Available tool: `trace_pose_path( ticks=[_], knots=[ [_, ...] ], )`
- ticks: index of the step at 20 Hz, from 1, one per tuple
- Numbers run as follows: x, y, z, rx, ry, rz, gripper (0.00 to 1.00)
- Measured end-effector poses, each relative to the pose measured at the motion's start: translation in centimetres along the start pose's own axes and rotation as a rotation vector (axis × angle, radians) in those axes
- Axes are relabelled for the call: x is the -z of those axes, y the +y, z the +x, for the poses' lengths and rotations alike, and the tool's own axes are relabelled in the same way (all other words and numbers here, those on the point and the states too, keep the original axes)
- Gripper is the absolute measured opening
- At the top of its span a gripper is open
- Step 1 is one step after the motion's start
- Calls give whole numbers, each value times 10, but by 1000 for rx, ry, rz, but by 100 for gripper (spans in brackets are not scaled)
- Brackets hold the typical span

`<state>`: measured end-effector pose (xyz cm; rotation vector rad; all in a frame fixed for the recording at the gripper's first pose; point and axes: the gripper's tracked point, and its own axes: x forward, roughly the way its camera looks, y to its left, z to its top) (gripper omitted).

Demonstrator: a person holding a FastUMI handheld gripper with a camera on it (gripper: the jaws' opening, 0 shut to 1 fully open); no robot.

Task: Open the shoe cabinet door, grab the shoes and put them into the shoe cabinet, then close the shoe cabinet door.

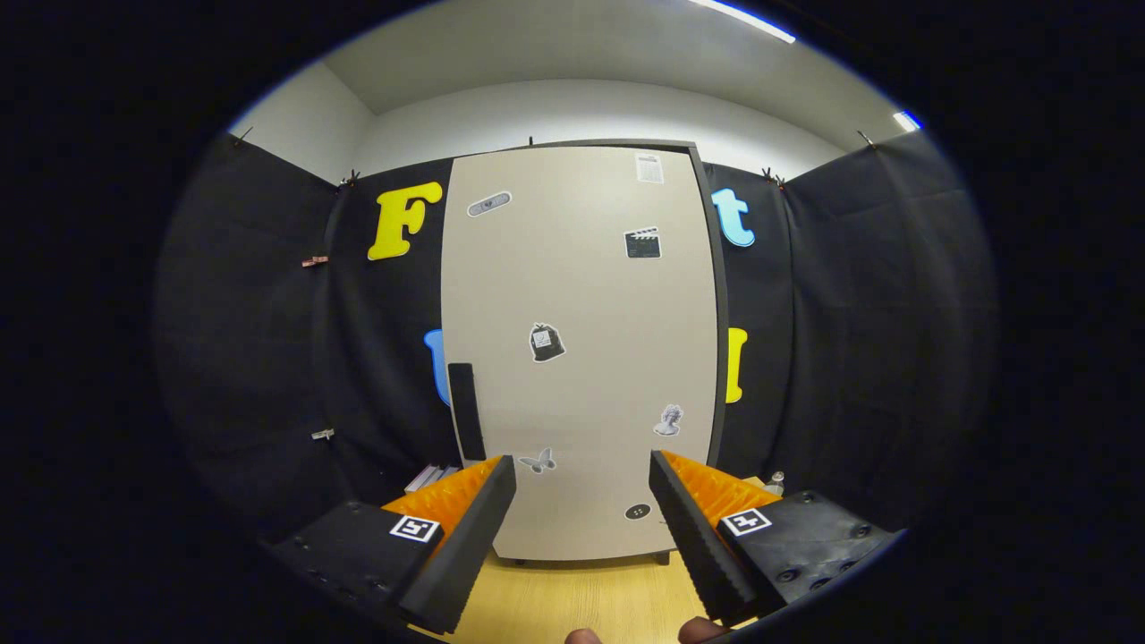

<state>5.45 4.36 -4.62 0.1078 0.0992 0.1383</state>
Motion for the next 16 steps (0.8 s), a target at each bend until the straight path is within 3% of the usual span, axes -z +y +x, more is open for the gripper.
trace_pose_path(
  ticks=[16],
  knots=[
    [2,-2,9,-10,14,2,98]
  ],
)
